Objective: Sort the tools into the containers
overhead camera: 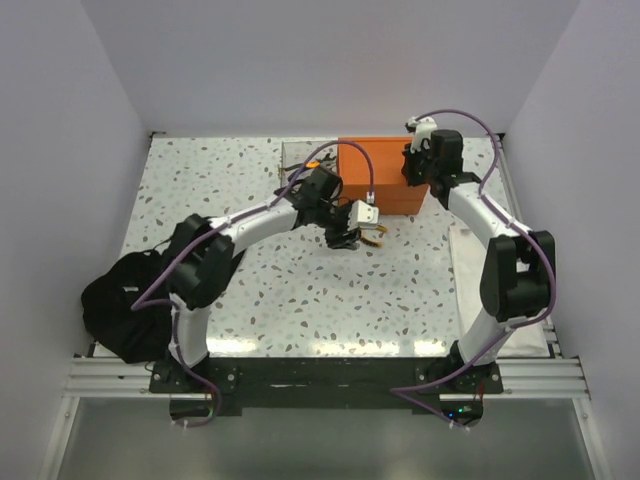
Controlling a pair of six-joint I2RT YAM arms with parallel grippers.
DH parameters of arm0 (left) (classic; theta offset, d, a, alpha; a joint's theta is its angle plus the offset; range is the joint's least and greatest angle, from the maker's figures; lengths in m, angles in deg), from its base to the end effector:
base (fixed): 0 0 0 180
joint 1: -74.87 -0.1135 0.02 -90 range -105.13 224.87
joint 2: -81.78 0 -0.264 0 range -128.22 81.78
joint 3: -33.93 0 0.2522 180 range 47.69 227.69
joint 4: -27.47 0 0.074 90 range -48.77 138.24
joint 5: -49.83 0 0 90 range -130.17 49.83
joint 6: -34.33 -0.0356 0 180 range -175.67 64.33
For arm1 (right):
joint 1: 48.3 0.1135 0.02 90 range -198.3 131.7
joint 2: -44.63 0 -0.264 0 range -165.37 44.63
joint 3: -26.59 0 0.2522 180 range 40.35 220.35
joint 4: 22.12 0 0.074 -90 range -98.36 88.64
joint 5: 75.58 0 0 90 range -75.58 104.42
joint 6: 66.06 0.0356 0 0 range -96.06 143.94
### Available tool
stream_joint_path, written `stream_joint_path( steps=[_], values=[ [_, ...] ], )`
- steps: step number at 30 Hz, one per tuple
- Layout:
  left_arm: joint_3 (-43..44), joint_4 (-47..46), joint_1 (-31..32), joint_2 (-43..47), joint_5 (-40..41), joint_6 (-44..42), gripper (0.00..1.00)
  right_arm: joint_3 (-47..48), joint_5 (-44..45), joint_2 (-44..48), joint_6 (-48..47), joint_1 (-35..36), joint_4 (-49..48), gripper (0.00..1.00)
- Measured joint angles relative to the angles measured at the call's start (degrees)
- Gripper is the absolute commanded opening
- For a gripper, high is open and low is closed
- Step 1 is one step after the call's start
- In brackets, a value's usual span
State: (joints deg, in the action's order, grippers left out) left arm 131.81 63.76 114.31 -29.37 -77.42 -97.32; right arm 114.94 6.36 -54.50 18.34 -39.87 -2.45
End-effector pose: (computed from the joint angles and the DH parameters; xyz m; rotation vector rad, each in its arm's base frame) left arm 0.3162 -0.2880 0.2239 1.7285 1.5772 -0.7660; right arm 0.3987 0.0641 0.2716 -0.3404 2.0736 0.1775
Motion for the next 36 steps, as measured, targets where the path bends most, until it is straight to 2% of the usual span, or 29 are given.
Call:
stream_joint_path(
  steps=[4, 12, 17, 18, 20, 21, 24, 27, 33, 36],
  values=[
    [6.5, -1.0, 0.2, -8.6, 0.0, -0.5, 0.56, 1.1, 0.0, -0.9, -0.1, -0.1, 0.3, 0.00],
    [16.0, -1.9, 0.5, -18.9, 0.2, -0.4, 0.56, 4.5, 0.0, -3.6, -0.5, -0.3, 0.8, 0.00],
    [17.8, -0.6, 0.7, -22.5, -0.5, -0.5, 0.52, 4.6, 0.0, -3.7, -0.4, -0.3, 0.8, 0.00],
    [17.8, -0.3, 0.6, -22.5, -0.7, -1.0, 0.50, 4.6, 0.0, -3.7, -0.5, -0.3, 0.8, 0.00],
    [17.9, 0.9, 0.6, -22.5, -1.4, -1.6, 0.40, 4.6, 0.0, -3.7, -0.5, -0.3, 0.8, 0.00],
    [17.8, 2.0, 0.5, -22.4, -1.8, -2.2, 0.28, 4.6, 0.0, -3.8, -0.5, -0.3, 0.8, 0.00],
    [16.9, 4.8, 0.5, -21.5, -2.7, -3.7, 0.11, 4.6, 0.0, -3.8, -0.4, -0.3, 0.7, 0.00],
    [13.9, 7.4, 0.4, -19.2, -2.7, -4.5, 0.00, 4.8, 0.0, -4.1, -0.4, -0.3, 0.5, 0.00],
    [0.3, 13.1, -1.5, -8.4, -2.0, -4.3, 0.00, 4.9, 0.0, -4.1, -0.5, -0.3, 0.5, 0.00],
    [-2.1, 17.6, -3.2, -2.1, -2.4, -3.6, 0.00, 4.9, 0.0, -4.1, -0.5, -0.3, 0.5, 0.00]
  ],
)
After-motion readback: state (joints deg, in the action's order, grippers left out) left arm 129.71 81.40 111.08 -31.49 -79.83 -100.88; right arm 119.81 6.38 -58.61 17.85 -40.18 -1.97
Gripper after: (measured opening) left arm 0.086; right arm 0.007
